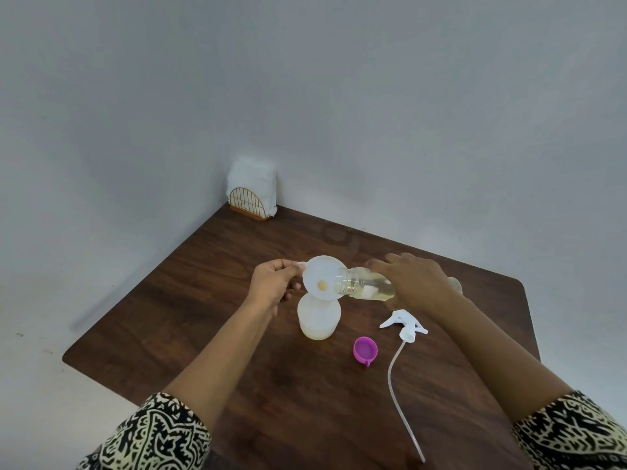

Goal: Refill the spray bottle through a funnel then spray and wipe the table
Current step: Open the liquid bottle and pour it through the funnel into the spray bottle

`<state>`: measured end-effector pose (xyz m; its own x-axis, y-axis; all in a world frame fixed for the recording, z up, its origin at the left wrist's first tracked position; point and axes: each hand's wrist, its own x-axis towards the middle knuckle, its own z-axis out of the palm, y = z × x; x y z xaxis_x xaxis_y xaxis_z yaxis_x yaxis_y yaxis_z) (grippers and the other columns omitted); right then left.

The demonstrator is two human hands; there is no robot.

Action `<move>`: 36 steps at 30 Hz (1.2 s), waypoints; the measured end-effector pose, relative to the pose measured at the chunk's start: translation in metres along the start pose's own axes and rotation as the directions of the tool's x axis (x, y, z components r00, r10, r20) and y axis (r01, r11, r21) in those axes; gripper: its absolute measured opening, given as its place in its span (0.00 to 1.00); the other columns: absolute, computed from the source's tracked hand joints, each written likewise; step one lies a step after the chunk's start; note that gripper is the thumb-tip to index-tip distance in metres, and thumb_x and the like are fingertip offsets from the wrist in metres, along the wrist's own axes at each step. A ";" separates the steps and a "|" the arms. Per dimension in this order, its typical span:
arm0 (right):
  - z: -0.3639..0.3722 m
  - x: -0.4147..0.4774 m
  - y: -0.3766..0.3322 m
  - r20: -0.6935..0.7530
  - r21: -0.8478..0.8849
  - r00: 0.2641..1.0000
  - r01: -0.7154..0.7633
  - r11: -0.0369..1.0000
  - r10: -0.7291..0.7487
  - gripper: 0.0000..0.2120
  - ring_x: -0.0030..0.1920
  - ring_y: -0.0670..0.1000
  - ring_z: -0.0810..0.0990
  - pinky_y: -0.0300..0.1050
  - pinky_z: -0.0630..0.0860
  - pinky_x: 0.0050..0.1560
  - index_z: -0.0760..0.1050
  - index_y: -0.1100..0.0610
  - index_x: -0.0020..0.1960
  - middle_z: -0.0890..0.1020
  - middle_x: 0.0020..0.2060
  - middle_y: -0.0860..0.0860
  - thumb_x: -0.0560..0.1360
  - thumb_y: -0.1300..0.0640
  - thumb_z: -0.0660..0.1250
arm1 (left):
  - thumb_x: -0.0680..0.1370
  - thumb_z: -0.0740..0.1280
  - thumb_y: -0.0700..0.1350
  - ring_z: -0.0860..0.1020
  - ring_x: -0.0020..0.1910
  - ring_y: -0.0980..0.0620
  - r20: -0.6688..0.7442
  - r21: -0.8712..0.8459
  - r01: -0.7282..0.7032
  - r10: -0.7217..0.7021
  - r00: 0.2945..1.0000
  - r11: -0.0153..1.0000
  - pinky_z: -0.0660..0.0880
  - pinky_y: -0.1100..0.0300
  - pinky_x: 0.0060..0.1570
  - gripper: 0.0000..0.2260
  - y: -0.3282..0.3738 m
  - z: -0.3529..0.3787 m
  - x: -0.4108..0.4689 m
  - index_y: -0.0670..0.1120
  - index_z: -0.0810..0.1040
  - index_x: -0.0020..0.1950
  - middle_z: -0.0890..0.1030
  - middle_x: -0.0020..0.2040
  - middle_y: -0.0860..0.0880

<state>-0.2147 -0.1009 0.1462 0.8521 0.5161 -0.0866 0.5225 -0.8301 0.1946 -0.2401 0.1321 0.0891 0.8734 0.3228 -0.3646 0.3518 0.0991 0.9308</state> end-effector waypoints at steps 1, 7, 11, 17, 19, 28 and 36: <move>0.000 0.000 0.000 0.000 0.000 1.000 0.001 1.000 -0.001 0.29 0.51 0.50 0.75 0.42 0.68 0.37 0.62 0.44 0.68 0.75 0.52 0.46 0.70 0.50 0.69 | 0.76 0.70 0.41 0.73 0.30 0.55 0.001 -0.001 -0.001 0.001 1.000 1.000 0.68 0.66 0.22 0.05 0.000 0.000 0.000 0.42 0.83 0.49 0.83 0.40 0.44; 0.000 0.000 -0.001 0.003 -0.006 1.000 -0.006 1.000 0.006 0.29 0.51 0.50 0.75 0.42 0.67 0.36 0.63 0.44 0.68 0.74 0.51 0.46 0.69 0.50 0.69 | 0.76 0.70 0.40 0.73 0.30 0.55 0.004 -0.011 0.007 -0.006 1.000 1.000 0.67 0.67 0.21 0.05 0.000 0.000 0.001 0.41 0.82 0.49 0.83 0.40 0.44; -0.002 0.000 -0.001 0.009 -0.006 1.000 -0.008 1.000 0.008 0.30 0.52 0.50 0.74 0.42 0.67 0.36 0.62 0.44 0.68 0.74 0.52 0.46 0.70 0.50 0.69 | 0.76 0.70 0.40 0.73 0.29 0.55 0.006 -0.020 0.007 -0.007 1.000 1.000 0.67 0.66 0.21 0.04 -0.001 -0.001 0.000 0.41 0.83 0.48 0.82 0.38 0.45; -0.002 0.000 -0.001 0.005 -0.012 1.000 -0.002 1.000 0.002 0.30 0.52 0.49 0.74 0.42 0.66 0.36 0.62 0.44 0.69 0.74 0.52 0.46 0.70 0.50 0.69 | 0.76 0.70 0.40 0.73 0.29 0.56 0.004 -0.020 0.009 -0.009 1.000 1.000 0.68 0.66 0.22 0.03 0.000 0.000 -0.001 0.42 0.83 0.48 0.82 0.37 0.46; -0.002 0.000 -0.001 0.003 -0.014 1.000 -0.002 1.000 0.002 0.30 0.52 0.49 0.74 0.42 0.65 0.35 0.62 0.44 0.69 0.74 0.52 0.46 0.70 0.50 0.69 | 0.76 0.70 0.41 0.73 0.29 0.56 0.005 -0.021 0.009 -0.009 1.000 1.000 0.68 0.66 0.22 0.04 0.000 -0.001 -0.001 0.42 0.83 0.48 0.82 0.37 0.46; -0.003 0.003 -0.001 0.010 -0.025 1.000 0.004 1.000 -0.004 0.30 0.51 0.50 0.75 0.42 0.67 0.36 0.62 0.44 0.69 0.75 0.52 0.47 0.70 0.50 0.69 | 0.76 0.70 0.40 0.74 0.28 0.56 0.008 -0.025 0.012 -0.012 1.000 1.000 0.70 0.65 0.23 0.03 0.000 -0.001 -0.001 0.42 0.83 0.47 0.81 0.34 0.46; -0.001 0.001 0.000 -0.004 -0.027 1.000 0.011 1.000 -0.011 0.31 0.52 0.50 0.75 0.42 0.68 0.37 0.62 0.44 0.69 0.75 0.53 0.46 0.70 0.50 0.70 | 0.76 0.70 0.40 0.74 0.29 0.56 0.009 -0.026 0.007 -0.007 1.000 1.000 0.70 0.65 0.23 0.03 -0.001 -0.002 -0.001 0.42 0.83 0.47 0.81 0.34 0.46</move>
<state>-0.2140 -0.0999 0.1465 0.8460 0.5263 -0.0853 0.5312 -0.8182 0.2200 -0.2420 0.1332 0.0888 0.8739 0.3139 -0.3711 0.3491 0.1260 0.9286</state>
